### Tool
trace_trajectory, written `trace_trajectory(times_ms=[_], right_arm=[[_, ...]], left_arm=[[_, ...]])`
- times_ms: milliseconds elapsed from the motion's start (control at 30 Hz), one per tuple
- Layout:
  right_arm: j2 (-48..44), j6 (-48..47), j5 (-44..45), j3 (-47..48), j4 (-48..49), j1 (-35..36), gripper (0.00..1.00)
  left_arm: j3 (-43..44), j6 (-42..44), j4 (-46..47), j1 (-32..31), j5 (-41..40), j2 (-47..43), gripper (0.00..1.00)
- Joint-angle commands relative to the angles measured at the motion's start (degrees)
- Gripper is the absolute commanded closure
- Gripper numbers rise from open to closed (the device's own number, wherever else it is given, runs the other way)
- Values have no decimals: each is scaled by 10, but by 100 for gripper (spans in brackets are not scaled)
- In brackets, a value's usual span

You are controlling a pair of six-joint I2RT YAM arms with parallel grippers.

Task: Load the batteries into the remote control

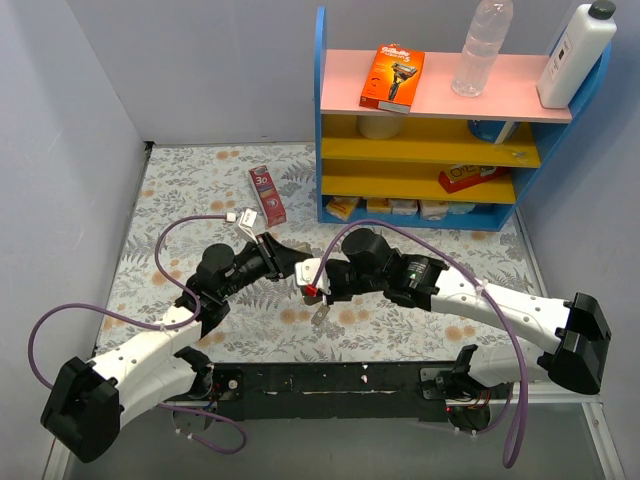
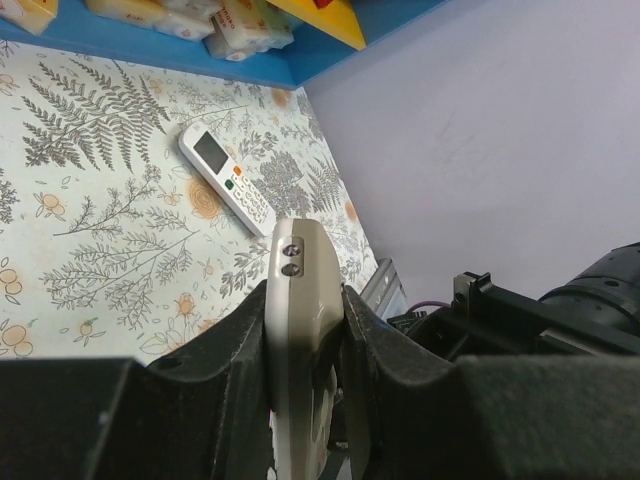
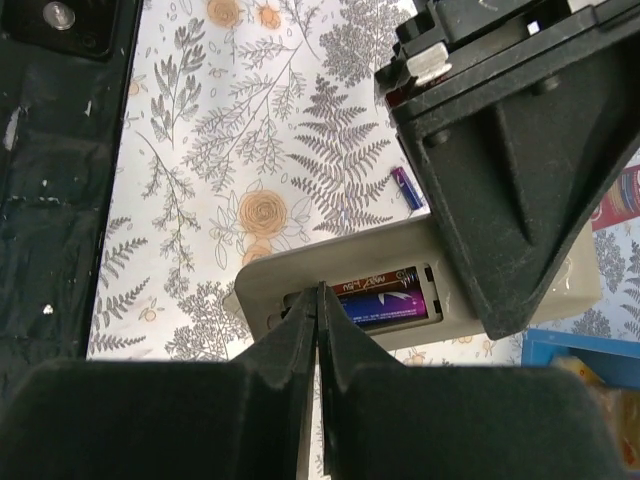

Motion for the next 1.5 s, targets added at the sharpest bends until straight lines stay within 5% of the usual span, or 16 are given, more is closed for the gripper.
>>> trace_trajectory(times_ms=[0,233,533,700,933,1167,1467], right_arm=[[19,-14,24,-26,-39,13,91],[32,8,99,-29,-21,22,89],[39,186,175,-12,21,21,82],[42,292,184,-7,55,21,72],[83,320,211,17,16,22,73],[68,378,205,60,16,22,72],[56,453,238,84,17,18,48]], left_arm=[[16,-37,109,4,30,-25,100],[17,-30,103,10,34,-35,100],[-6,16,30,13,-16,-77,100],[-22,22,42,14,-20,-82,100],[-22,26,68,14,-5,-86,100],[-64,67,-2,14,-91,-108,100],[-85,72,-36,13,-124,-131,100]])
